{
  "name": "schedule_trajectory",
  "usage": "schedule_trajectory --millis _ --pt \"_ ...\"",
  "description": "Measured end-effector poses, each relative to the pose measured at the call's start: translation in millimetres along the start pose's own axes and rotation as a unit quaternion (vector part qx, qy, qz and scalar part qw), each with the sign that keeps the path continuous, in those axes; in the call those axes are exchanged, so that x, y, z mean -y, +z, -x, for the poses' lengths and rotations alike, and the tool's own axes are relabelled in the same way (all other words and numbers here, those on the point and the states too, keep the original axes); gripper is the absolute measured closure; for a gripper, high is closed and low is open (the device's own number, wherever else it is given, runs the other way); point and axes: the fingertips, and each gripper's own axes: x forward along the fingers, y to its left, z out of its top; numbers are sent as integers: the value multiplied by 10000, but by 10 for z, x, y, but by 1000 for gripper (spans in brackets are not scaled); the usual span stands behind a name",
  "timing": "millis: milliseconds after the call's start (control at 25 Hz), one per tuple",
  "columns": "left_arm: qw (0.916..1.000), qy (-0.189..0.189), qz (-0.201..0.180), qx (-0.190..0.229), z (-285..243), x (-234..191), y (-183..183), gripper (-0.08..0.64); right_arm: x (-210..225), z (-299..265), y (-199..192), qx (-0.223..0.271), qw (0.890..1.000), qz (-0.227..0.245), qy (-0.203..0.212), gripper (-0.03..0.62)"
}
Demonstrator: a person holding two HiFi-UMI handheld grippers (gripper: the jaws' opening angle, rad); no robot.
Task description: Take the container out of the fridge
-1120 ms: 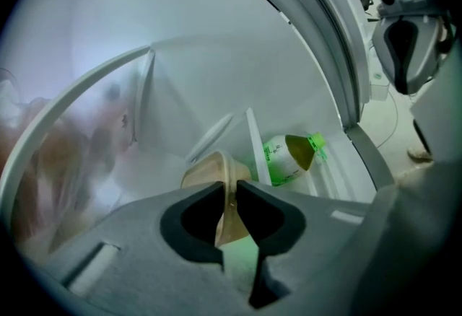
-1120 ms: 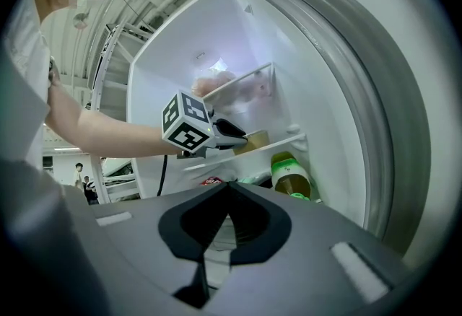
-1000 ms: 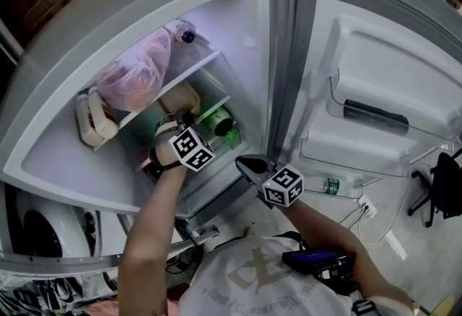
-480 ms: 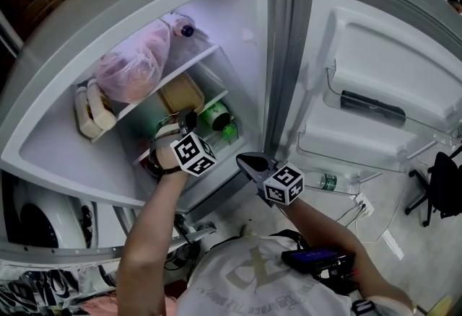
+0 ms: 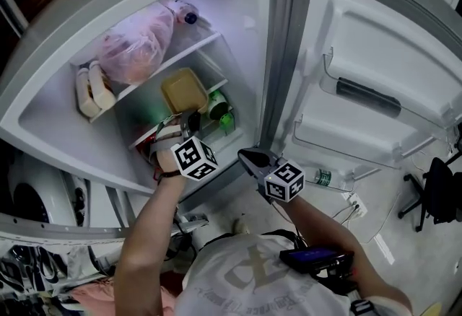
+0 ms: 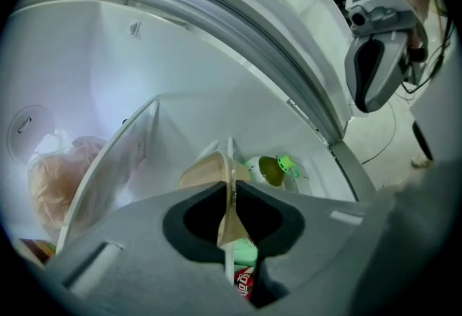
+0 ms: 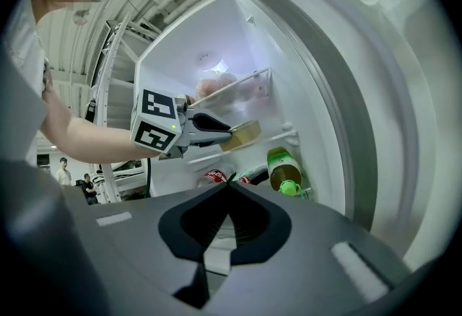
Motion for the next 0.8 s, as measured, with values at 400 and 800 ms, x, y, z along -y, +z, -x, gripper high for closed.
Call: schedule_trajectory --millis 400,800 --pt "9999 -49 148 -9 533 453 83 514 -147 420 -155 -243 9995 185 96 584" --pt "9999 -48 89 64 1141 929 174 514 -342 800 -194 -286 9988 390 57 584"
